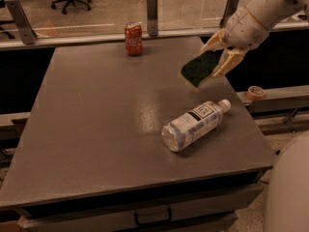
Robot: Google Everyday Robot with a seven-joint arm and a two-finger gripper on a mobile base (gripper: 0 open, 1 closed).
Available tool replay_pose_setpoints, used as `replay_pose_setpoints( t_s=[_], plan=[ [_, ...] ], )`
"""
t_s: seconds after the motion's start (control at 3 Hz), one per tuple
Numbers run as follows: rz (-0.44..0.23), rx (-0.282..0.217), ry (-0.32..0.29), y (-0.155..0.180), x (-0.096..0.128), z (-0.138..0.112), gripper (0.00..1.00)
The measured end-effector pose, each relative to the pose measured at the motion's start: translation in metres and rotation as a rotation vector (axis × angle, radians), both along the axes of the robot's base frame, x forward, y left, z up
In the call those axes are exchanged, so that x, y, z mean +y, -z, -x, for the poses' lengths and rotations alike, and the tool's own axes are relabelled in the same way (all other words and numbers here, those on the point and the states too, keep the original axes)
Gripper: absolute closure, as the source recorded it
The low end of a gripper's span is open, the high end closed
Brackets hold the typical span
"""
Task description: Move sponge near blue plastic bottle
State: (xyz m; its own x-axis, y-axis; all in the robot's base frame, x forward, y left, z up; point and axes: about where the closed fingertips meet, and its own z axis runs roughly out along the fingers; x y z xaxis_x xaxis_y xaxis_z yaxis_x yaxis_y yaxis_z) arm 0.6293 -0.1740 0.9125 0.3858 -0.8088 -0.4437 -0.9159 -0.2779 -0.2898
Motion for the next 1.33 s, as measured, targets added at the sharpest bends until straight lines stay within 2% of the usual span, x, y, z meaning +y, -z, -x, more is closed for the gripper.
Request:
replay_pose_setpoints(
  t_s=[0.33,0.67,1.0,1.33],
  plan=[
    [0.03,0.019,-0.012,0.018,-0.014,0.0,0.85],
    [0.046,0.041,-0.018,0.032,-0.021,0.003,0.62],
    [0.063,0.055,-0.022,0.04,-0.027,0.008,0.31],
    [0.07,0.062,-0.025,0.044,-0.029,0.011,0.08]
  ],
)
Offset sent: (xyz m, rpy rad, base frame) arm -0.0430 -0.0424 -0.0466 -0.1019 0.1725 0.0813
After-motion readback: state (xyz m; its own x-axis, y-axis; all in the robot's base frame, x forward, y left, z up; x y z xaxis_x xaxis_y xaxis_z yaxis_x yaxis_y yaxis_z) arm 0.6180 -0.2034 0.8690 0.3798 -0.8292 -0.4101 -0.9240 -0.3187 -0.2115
